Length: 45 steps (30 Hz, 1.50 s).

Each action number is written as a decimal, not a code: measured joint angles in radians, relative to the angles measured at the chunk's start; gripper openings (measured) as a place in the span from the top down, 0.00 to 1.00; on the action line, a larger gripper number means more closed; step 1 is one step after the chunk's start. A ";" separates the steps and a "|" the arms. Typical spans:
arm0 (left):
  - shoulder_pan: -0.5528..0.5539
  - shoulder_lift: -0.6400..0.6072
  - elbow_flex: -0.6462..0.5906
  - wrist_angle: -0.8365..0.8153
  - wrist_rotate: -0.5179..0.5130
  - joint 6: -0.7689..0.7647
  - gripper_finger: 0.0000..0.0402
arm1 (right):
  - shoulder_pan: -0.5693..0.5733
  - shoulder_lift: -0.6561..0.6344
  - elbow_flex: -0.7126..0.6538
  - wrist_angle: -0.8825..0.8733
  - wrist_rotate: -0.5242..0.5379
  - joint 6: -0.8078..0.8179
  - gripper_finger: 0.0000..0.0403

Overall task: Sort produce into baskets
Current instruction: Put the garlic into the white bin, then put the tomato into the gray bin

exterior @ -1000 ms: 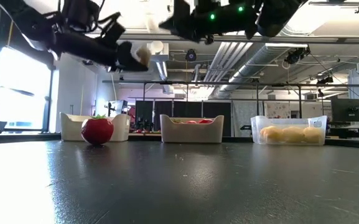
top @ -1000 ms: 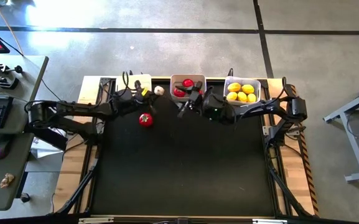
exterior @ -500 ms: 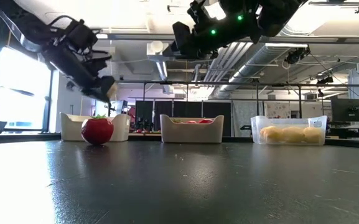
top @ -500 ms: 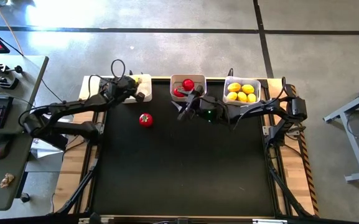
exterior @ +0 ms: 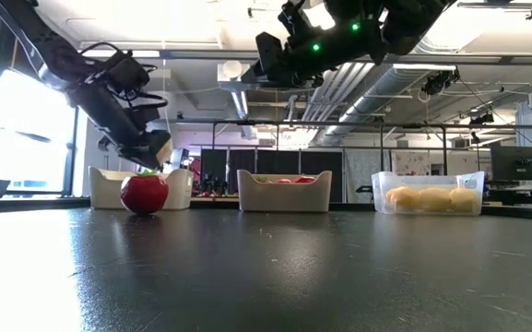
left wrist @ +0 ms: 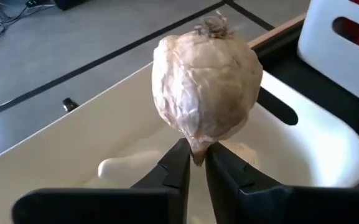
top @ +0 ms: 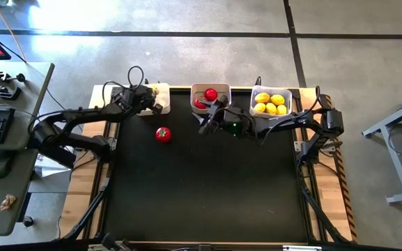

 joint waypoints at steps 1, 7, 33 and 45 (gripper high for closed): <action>0.000 0.006 0.004 0.000 0.005 0.003 0.91 | 0.000 0.000 0.000 0.000 0.000 0.000 0.35; -0.002 0.017 0.008 0.001 0.009 0.041 0.79 | 0.000 0.000 0.000 -0.016 -0.013 -0.001 0.35; -0.128 -0.201 -0.165 0.411 0.181 0.277 0.99 | 0.050 0.212 0.147 0.033 -0.187 0.062 0.35; -0.126 -0.294 -0.205 0.409 0.183 0.269 0.98 | 0.080 0.502 0.588 -0.426 -0.246 0.092 0.22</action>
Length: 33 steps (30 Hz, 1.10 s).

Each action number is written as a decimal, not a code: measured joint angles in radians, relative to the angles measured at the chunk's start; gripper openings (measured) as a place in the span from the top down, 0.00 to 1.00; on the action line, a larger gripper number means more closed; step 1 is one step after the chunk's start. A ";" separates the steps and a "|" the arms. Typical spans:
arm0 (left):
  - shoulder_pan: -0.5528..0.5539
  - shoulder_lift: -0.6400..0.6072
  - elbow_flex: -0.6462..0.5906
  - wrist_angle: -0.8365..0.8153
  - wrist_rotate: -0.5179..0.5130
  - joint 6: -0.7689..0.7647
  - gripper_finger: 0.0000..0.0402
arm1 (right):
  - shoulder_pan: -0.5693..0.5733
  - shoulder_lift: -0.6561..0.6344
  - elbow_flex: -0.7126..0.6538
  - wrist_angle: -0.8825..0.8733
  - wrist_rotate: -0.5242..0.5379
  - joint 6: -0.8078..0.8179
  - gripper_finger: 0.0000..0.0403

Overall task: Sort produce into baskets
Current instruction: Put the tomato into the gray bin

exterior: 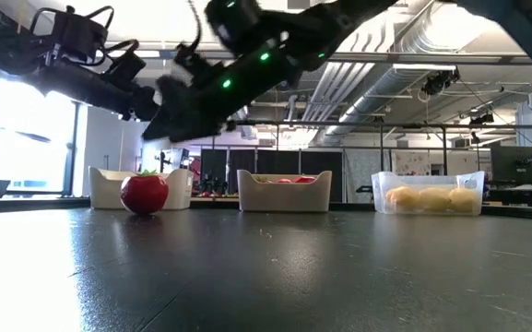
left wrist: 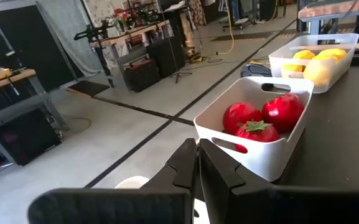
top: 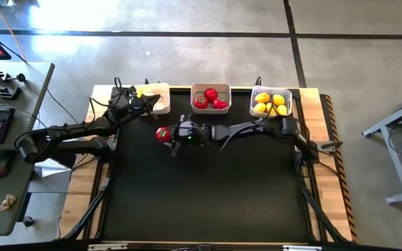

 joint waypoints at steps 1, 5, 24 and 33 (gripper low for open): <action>0.000 -0.002 -0.001 0.001 -0.002 0.000 0.98 | 0.000 0.024 0.029 -0.023 -0.009 -0.006 0.22; 0.001 -0.008 0.000 -0.002 -0.010 0.000 0.98 | -0.002 0.103 0.119 -0.042 -0.017 -0.015 0.21; 0.020 -0.014 0.000 -0.021 -0.020 -0.001 0.98 | -0.075 0.242 0.234 -0.039 -0.120 0.044 0.21; 0.025 -0.014 0.000 -0.022 -0.020 -0.001 0.98 | -0.080 0.264 0.234 -0.037 -0.142 0.042 0.23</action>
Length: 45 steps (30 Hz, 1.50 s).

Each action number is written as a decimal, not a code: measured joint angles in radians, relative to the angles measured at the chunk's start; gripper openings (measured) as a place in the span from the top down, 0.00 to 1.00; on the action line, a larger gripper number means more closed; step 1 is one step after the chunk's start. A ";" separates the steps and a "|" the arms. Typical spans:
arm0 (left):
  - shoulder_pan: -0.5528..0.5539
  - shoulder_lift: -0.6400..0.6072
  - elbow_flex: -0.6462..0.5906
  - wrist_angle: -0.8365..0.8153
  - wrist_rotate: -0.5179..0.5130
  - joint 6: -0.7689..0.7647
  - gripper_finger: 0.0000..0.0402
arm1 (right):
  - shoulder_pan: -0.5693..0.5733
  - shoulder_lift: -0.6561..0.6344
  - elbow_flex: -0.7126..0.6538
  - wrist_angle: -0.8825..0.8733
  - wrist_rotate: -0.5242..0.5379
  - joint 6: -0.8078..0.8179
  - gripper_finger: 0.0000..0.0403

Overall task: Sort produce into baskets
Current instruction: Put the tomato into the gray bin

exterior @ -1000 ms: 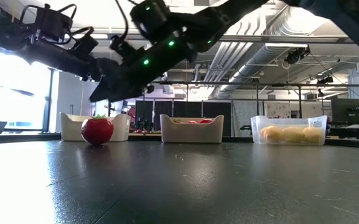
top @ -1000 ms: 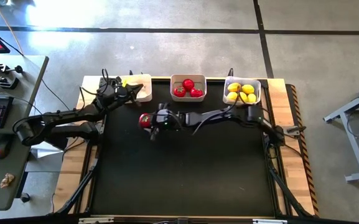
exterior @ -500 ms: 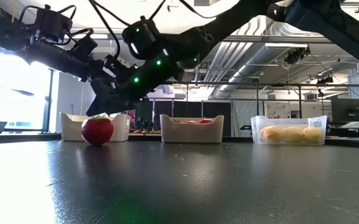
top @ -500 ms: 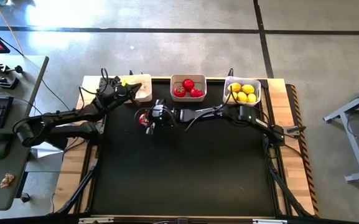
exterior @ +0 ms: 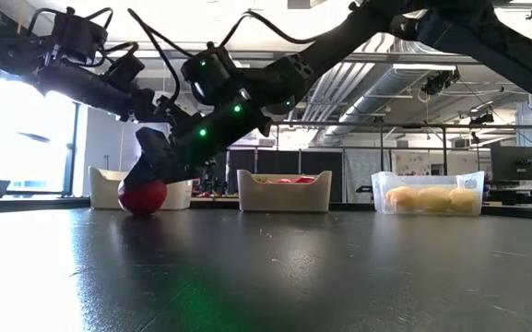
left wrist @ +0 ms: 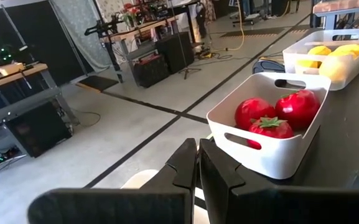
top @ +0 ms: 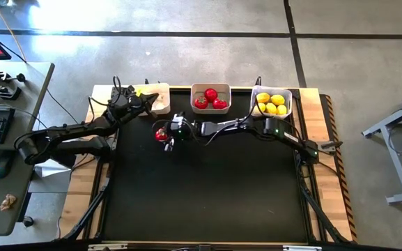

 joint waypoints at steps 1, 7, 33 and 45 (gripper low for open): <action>0.001 0.000 0.000 0.000 -0.001 0.000 0.98 | 0.000 0.000 0.000 0.000 -0.001 0.000 0.24; 0.001 0.000 0.000 0.000 -0.001 -0.009 0.98 | 0.000 -0.001 0.002 -0.030 -0.004 0.002 0.33; 0.001 0.000 0.000 -0.022 -0.010 0.000 0.98 | -0.176 -0.341 -0.004 -0.576 0.412 -0.036 0.38; 0.001 0.000 0.000 -0.022 -0.010 0.000 0.98 | -0.302 -0.253 -0.003 -0.513 0.394 -0.003 0.39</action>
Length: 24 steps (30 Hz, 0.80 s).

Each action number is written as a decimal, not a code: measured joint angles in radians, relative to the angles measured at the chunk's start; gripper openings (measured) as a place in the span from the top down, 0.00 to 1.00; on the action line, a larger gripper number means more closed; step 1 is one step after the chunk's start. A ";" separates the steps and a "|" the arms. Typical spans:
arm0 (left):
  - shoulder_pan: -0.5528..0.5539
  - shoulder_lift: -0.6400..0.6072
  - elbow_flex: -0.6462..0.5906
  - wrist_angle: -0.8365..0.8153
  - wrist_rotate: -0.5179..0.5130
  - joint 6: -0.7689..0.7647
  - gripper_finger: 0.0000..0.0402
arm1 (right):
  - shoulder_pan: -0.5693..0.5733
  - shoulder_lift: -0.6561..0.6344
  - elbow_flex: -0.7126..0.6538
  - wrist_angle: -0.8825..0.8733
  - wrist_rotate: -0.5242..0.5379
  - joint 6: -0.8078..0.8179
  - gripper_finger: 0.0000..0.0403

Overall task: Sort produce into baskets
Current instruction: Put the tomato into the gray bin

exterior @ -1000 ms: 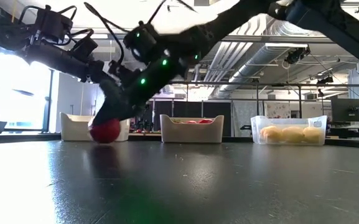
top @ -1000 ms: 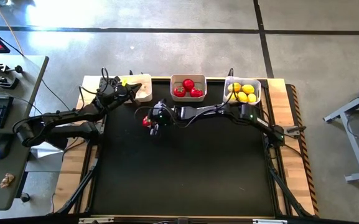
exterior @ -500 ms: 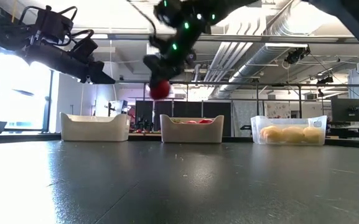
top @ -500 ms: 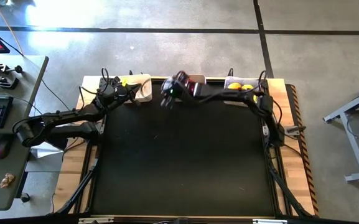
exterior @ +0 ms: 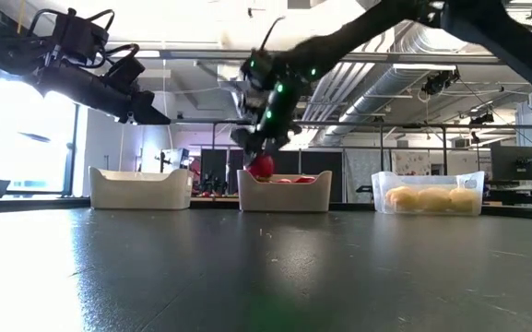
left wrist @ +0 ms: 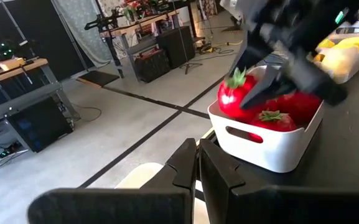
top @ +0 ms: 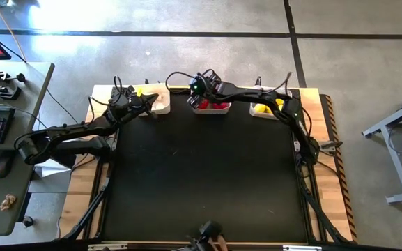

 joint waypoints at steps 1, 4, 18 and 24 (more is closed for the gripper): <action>0.000 0.000 0.000 0.000 0.000 0.000 0.98 | -0.003 0.013 0.000 0.005 0.001 -0.004 0.39; 0.000 0.000 0.000 0.000 0.000 -0.004 0.98 | -0.008 0.040 0.000 0.005 0.002 -0.005 0.38; 0.000 0.000 0.000 0.000 0.000 -0.008 0.98 | 0.003 0.040 0.047 -0.071 0.016 0.001 0.24; 0.000 0.000 0.000 0.000 0.001 -0.008 0.98 | 0.014 0.037 0.129 -0.166 0.018 -0.004 0.28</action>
